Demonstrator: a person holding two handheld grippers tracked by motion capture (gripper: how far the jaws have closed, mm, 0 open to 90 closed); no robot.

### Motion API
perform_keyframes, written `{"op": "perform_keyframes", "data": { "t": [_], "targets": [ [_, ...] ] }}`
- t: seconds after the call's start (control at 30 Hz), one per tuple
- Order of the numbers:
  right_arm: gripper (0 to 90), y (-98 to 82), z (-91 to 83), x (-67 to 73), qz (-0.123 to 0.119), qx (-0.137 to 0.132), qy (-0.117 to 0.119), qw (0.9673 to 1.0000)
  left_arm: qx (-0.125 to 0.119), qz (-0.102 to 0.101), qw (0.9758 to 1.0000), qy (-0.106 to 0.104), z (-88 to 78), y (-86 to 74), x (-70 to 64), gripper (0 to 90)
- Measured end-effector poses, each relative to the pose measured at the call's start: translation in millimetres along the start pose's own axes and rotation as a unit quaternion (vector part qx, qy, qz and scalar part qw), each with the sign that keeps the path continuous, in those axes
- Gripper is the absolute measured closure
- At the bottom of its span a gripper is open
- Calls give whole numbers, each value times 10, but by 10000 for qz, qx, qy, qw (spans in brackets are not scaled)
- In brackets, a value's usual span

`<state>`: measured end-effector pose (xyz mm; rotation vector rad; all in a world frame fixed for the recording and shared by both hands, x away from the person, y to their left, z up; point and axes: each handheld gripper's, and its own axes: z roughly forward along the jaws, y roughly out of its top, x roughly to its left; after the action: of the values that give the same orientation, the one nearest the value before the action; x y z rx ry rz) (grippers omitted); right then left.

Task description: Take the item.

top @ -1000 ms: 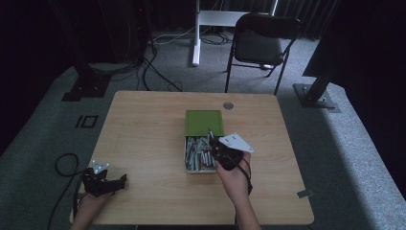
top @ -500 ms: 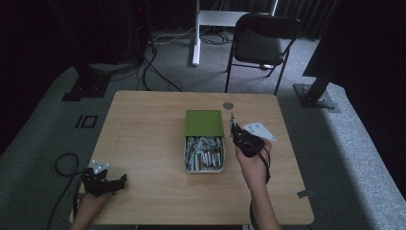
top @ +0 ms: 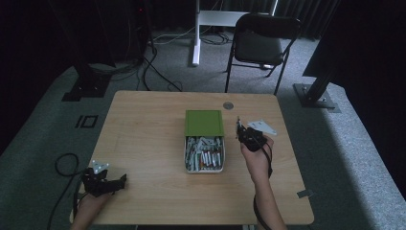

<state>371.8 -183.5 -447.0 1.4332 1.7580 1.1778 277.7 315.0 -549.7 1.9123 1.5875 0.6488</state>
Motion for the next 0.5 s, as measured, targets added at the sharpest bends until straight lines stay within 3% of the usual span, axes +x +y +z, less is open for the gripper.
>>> {"op": "perform_keyframes", "data": {
  "t": [0.2,0.37,0.5],
  "targets": [
    [886,-74,239,-105,102,26,-49,9999,1,0,10000,-2,0,0,0,11],
    [886,-137,446,-168,442,107,158,9988,0,-1,10000,-2,0,0,0,11],
    [885,-180,575,-178,569,228,291,9977,0,1,10000,-1,0,0,0,11]
  ]
}}
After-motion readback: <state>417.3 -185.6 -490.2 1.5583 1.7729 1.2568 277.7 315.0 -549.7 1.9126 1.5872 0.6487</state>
